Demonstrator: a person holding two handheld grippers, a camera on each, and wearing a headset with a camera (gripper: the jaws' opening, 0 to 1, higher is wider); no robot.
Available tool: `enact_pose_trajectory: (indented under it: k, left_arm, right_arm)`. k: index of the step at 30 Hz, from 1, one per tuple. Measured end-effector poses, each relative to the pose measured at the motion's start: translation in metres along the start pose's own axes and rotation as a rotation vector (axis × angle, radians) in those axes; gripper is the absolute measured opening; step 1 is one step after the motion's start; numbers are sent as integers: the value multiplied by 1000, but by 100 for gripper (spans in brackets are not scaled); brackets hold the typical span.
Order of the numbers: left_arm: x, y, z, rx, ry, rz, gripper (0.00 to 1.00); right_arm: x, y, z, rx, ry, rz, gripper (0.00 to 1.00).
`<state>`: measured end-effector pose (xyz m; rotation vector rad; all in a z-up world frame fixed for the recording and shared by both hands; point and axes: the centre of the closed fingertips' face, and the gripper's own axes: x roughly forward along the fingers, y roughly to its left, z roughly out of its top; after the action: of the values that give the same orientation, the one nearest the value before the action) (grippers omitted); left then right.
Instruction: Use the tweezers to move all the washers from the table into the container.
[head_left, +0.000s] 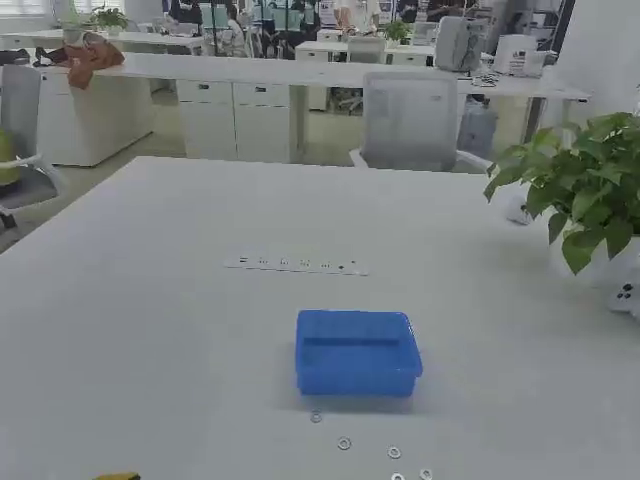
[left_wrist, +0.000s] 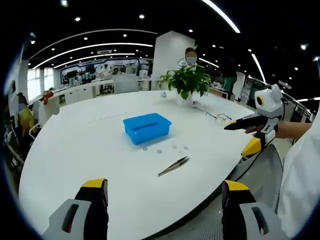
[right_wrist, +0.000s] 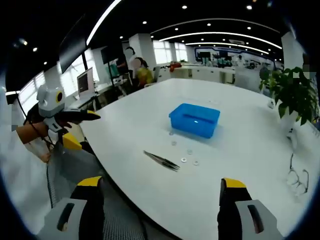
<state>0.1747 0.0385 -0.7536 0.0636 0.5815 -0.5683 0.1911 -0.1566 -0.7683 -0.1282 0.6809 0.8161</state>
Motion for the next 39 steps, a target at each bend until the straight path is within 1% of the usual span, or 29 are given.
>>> enact_pose_trajectory:
  k: [5, 12, 21, 26, 31, 33, 36, 39]
  left_arm:
    - [-1, 2, -2, -5, 0, 7, 97]
    - [-2, 0, -3, -1, 4, 9, 96]
    - [-1, 0, -3, -1, 6, 18, 96]
    - [0, -1, -3, 1, 9, 23, 95]
    - [5, 4, -3, -6, -3, 32, 95]
    - [7, 5, -3, -10, -2, 30, 95]
    - [11, 7, -1, -10, -1, 34, 94]
    - [14, 9, 1, -7, 1, 39, 94]
  right_arm:
    - [1, 1, 1, -4, 1, 3, 94]
    - [2, 4, 0, -11, 4, 10, 94]
    - [1, 2, -1, -9, 4, 11, 94]
    - [2, 1, 2, -5, -3, 16, 94]
    - [6, -3, 2, -18, -2, 17, 94]
    - [6, -6, 2, -11, 3, 10, 93]
    - [6, -8, 6, 0, -8, 9, 94]
    - [7, -8, 8, -2, -7, 11, 93]
